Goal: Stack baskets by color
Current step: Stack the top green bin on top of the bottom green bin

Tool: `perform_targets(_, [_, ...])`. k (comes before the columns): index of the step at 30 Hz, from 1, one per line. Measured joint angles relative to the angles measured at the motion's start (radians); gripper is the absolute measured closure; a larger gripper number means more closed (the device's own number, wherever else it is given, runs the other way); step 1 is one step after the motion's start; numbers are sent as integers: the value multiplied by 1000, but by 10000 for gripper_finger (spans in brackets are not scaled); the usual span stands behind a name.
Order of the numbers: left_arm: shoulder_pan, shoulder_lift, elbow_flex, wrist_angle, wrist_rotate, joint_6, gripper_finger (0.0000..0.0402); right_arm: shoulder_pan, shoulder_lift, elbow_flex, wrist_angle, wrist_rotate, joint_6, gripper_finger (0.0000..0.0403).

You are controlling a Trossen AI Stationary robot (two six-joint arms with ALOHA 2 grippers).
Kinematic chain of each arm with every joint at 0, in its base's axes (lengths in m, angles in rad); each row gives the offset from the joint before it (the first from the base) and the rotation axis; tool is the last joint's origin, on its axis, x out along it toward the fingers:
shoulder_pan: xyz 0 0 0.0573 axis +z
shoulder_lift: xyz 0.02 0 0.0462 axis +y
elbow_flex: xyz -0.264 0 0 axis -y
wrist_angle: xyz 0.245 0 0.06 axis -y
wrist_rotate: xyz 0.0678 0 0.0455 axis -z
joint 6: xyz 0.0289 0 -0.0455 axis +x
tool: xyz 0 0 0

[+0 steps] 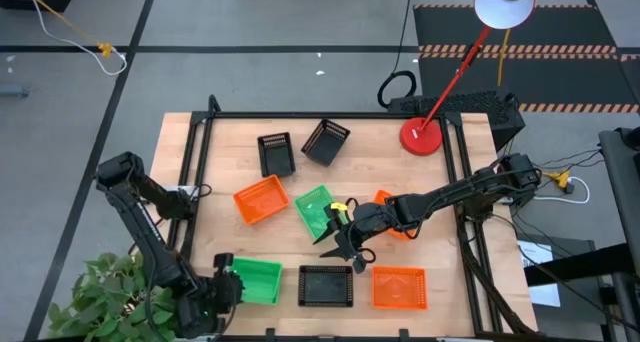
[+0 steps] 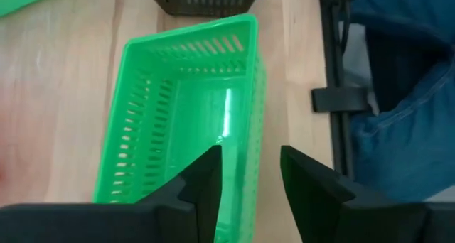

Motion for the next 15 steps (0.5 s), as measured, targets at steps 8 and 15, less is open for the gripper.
perform_targets(8, [39,0,0,31,21,36,283,0,0,0,0,0,0,239])
perform_targets(15, [42,0,0,52,38,68,362,0,0,0,0,0,0,239])
